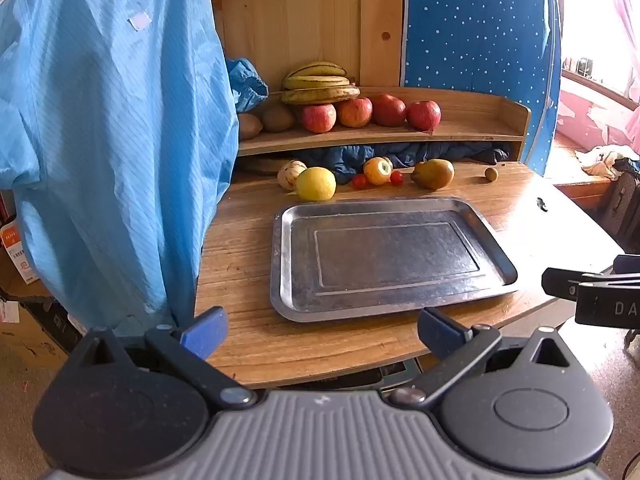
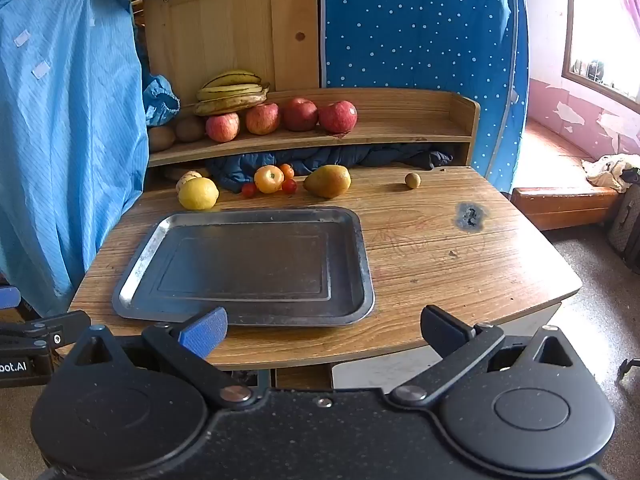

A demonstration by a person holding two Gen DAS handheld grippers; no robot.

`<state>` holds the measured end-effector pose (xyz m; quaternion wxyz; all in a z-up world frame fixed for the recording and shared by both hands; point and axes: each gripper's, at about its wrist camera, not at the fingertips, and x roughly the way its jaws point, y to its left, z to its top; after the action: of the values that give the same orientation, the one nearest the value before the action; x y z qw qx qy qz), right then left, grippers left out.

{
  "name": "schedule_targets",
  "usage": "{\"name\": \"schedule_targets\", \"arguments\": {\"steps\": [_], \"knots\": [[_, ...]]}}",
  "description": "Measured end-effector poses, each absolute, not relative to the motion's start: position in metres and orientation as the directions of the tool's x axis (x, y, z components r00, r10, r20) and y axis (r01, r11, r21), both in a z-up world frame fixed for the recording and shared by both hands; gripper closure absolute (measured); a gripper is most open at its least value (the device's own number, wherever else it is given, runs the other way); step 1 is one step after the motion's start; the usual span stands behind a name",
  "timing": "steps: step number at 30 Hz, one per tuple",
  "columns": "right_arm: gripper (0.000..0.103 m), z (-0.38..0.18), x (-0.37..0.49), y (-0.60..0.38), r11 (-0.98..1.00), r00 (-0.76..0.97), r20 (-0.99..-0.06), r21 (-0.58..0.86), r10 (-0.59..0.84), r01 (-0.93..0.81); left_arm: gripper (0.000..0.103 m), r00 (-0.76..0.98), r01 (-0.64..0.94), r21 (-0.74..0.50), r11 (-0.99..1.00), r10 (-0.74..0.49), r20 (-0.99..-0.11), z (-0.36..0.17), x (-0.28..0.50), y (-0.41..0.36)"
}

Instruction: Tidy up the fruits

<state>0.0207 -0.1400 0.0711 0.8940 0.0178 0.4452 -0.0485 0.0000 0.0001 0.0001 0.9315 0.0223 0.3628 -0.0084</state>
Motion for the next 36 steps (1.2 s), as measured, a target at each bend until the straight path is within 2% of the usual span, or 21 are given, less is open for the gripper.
{"name": "schedule_targets", "arguments": {"steps": [36], "knots": [[0.0,0.0708,0.0193,-0.1414,0.995,0.598,-0.798,-0.011,-0.071,0.103,0.0,0.734,0.033,0.035,0.999,0.0,-0.679,0.0003,-0.0002,-0.0003]]}}
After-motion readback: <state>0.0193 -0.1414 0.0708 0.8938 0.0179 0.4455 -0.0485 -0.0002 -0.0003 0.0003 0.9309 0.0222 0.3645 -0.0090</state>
